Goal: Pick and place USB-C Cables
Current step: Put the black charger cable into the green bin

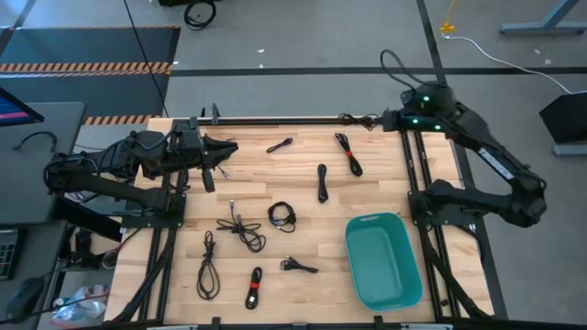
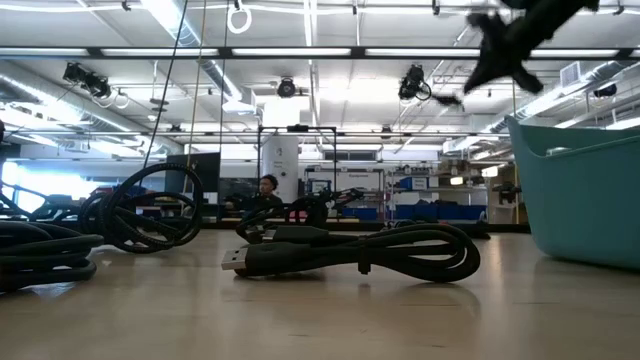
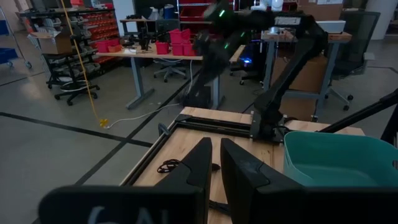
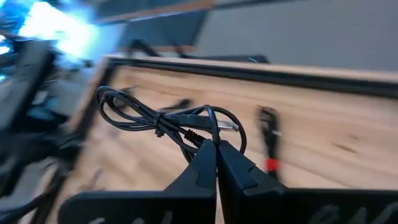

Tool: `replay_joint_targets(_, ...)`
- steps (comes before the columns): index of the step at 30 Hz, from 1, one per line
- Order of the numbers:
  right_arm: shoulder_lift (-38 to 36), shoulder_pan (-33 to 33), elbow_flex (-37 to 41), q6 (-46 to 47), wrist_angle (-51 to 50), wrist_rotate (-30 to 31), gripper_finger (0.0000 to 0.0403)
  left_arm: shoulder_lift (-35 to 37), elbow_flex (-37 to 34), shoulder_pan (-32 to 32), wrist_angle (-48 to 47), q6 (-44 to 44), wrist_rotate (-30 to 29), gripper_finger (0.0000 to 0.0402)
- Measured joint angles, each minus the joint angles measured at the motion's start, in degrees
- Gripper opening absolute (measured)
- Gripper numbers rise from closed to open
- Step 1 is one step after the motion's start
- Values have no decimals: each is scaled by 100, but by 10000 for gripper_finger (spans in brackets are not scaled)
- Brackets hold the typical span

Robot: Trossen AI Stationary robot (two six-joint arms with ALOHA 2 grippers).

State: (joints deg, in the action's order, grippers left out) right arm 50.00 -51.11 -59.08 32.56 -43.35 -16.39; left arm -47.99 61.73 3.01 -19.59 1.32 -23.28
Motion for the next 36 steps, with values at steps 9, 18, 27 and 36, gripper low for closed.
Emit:
replay_joint_targets(9,-172,1442,-1230,293,-1454,73,0,0,0,-1,0,4,-1,41)
replay_joint_targets(18,-15,3166,-1297,1220,-2066,-17,0,0,0,1,0,122,2,41)
replay_joint_targets(27,649,5095,-1297,2354,-2275,-172,0,0,0,-1,-1,118,0,41)
replay_joint_targets(36,1553,6585,-1297,3705,-2558,-112,0,0,0,-1,0,114,2,41)
